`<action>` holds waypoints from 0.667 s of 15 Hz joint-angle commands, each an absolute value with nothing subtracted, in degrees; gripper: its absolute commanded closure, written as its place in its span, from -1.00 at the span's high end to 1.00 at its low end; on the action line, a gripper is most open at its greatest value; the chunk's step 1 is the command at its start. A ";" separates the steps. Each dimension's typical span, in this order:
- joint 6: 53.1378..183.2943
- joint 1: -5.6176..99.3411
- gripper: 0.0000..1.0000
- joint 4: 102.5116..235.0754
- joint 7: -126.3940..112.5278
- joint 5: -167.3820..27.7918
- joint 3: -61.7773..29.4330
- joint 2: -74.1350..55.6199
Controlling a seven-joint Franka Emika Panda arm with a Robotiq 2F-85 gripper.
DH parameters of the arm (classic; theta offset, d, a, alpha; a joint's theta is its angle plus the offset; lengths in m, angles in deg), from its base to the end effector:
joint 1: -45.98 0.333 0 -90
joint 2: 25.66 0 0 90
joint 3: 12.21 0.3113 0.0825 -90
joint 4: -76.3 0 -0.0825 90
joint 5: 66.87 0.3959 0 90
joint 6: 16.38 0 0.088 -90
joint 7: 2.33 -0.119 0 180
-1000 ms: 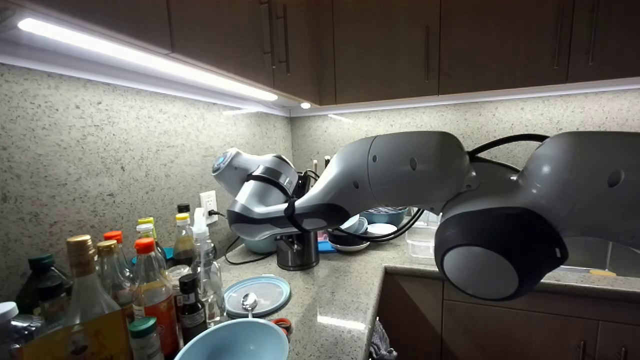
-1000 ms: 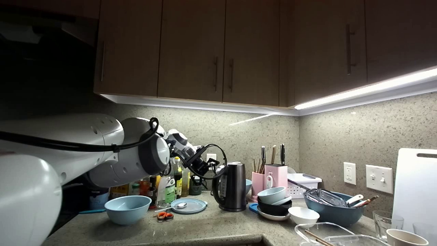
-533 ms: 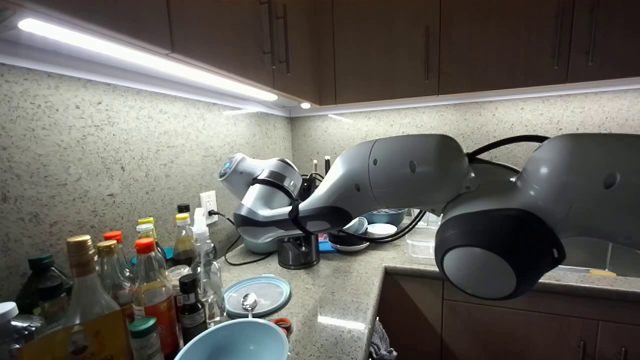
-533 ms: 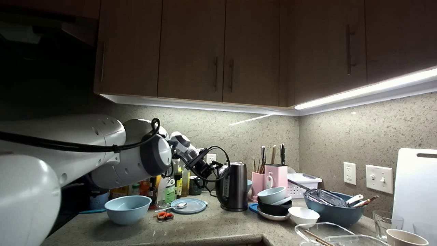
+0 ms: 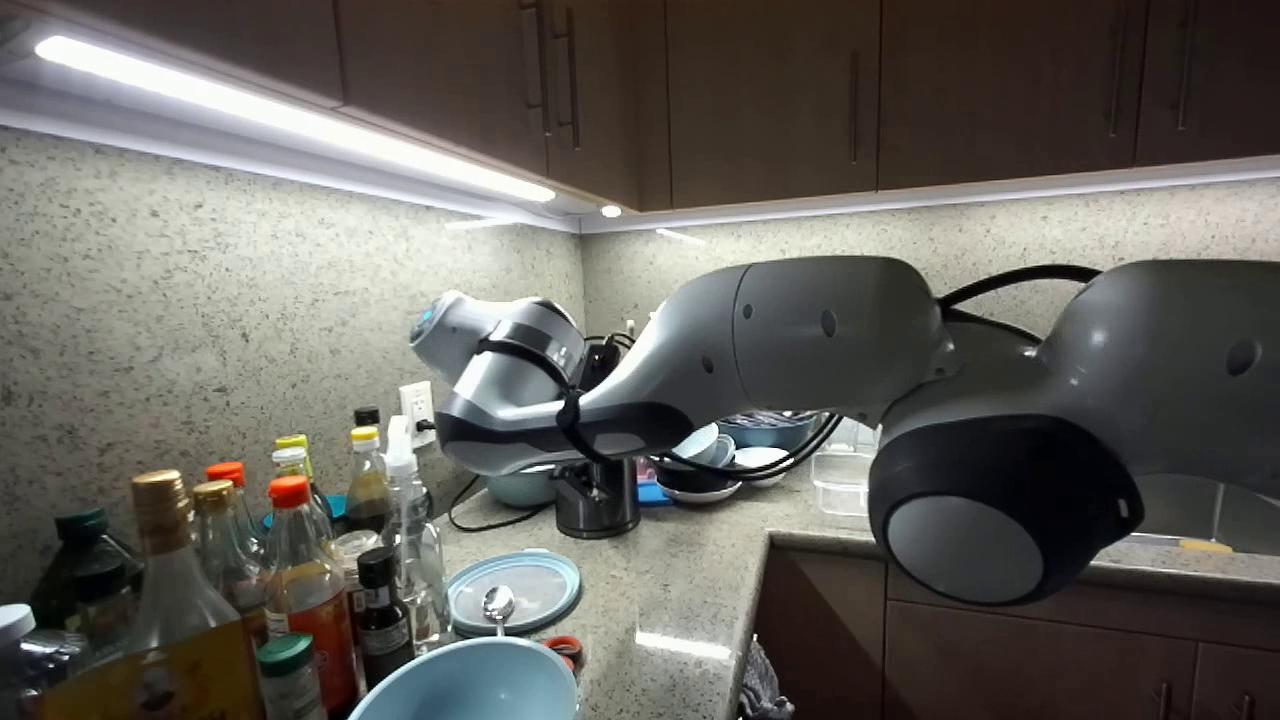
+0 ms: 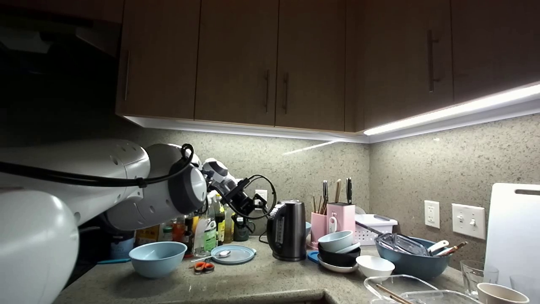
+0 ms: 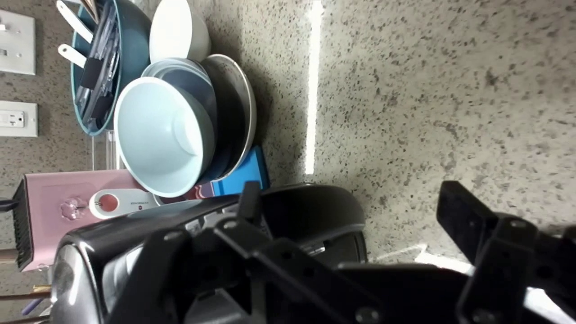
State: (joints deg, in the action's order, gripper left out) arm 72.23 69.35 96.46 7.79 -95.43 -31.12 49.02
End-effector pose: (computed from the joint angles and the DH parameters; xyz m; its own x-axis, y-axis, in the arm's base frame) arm 0.7821 0.1828 0.3035 0.9002 0.3817 -0.2095 0.4103 -0.5825 0.7016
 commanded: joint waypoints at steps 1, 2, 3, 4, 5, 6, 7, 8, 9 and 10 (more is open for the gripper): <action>61.83 72.59 1.00 96.83 3.73 -93.63 -29.37 44.79; 59.26 73.35 1.00 96.61 1.87 -93.21 -28.92 44.14; 57.22 73.99 1.00 96.27 -0.64 -92.97 -28.61 43.55; 56.30 74.58 1.00 96.09 -3.82 -92.91 -28.42 43.01; 59.02 74.34 1.00 96.49 0.04 -94.63 -28.90 44.33; 57.96 74.88 1.00 96.40 -1.59 -94.54 -28.73 43.76; 57.58 75.15 1.00 96.37 -2.31 -94.51 -28.62 43.41; 57.52 75.17 1.00 96.36 -2.61 -94.50 -28.59 43.31; 57.52 75.08 1.00 96.39 -2.66 -94.49 -28.59 43.32; 57.52 74.94 1.00 96.42 -2.67 -94.48 -28.58 43.32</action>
